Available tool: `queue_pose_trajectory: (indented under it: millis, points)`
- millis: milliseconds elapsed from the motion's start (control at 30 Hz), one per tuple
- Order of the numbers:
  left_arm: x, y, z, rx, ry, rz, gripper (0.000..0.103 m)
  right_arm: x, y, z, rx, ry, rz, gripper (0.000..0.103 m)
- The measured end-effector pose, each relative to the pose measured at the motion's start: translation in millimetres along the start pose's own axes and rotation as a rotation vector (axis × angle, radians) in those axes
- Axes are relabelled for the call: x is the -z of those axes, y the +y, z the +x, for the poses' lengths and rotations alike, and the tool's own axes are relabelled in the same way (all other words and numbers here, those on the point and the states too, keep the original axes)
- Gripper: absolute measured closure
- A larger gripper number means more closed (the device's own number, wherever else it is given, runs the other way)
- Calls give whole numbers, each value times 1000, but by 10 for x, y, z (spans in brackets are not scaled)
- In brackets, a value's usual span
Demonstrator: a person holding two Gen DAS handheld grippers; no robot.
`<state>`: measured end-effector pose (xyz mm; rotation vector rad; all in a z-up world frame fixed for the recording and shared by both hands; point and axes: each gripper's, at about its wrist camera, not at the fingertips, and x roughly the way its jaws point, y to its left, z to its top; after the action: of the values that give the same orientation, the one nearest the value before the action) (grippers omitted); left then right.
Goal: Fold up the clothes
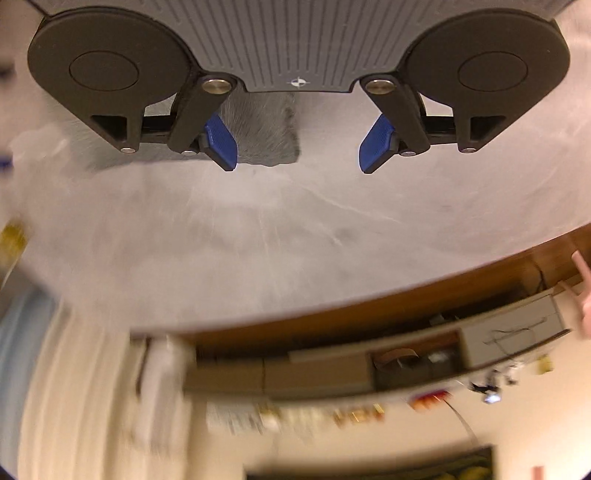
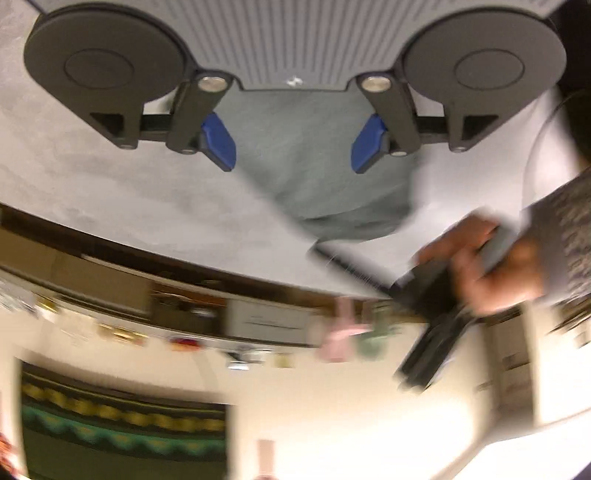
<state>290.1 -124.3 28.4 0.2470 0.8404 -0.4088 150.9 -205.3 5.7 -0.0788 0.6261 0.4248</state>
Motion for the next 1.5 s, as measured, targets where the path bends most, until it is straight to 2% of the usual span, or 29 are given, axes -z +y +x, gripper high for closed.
queue_pose_trajectory:
  millis: [33,67,100,133,167,267,500,533,667,733,800,833,867,933,967,1033,1100,1133,1200,1300,1333,1367,1400,1433,1500]
  points:
    - [-2,-51,142,-12,28,24,28,-8,-112,171,42,15,30,35]
    - [31,-67,248,-34,42,32,34,20,-200,356,67,35,53,41]
    - [64,-82,354,-55,57,41,44,82,-269,514,64,60,65,45]
    - [108,-43,395,-62,62,15,59,157,-322,654,40,92,71,52]
    - [163,54,369,-54,57,-47,64,241,-368,770,16,117,78,56]
    - [328,343,292,-29,43,-232,67,336,-463,840,-36,136,140,54]
    - [712,1019,113,31,7,-663,68,339,-500,915,-38,153,149,52]
    - [769,1095,48,25,1,-698,68,342,-506,940,-34,151,151,52]
    - [1006,1316,-374,-66,-31,-722,70,464,-459,854,-12,137,167,44]
    - [1075,1217,-648,-28,-81,-663,69,465,-398,727,14,102,170,39]
    - [1109,960,-861,59,-128,-562,53,443,-306,565,49,51,166,41]
    - [1149,818,-909,96,-134,-519,31,433,-260,485,66,26,165,40]
    - [1200,689,-922,118,-127,-481,19,417,-195,396,73,-3,156,40]
    - [1316,455,-823,123,-90,-410,24,388,46,251,7,-45,106,40]
    - [1388,375,-743,99,-68,-383,35,390,172,218,-35,-48,80,41]
    - [1514,387,-613,57,-56,-404,38,491,427,307,-97,19,2,43]
    - [1598,526,-636,63,-79,-503,40,677,479,464,-72,86,3,42]
    - [1587,538,-694,66,-104,-513,41,759,452,517,-69,97,30,39]
    - [1524,482,-811,75,-148,-478,42,774,380,501,-80,93,72,39]
    - [1420,363,-793,145,-119,-415,42,766,372,494,-71,101,75,39]
    - [1391,321,-769,167,-104,-398,57,772,387,508,-67,102,72,39]
    - [1361,279,-746,189,-90,-381,78,767,399,506,-59,100,66,41]
    - [1360,286,-751,245,-99,-399,79,734,402,469,-41,89,51,47]
    - [1387,342,-786,337,-133,-453,83,710,392,442,-19,78,41,59]
    - [1546,536,-667,455,-127,-595,87,698,297,399,24,57,50,59]
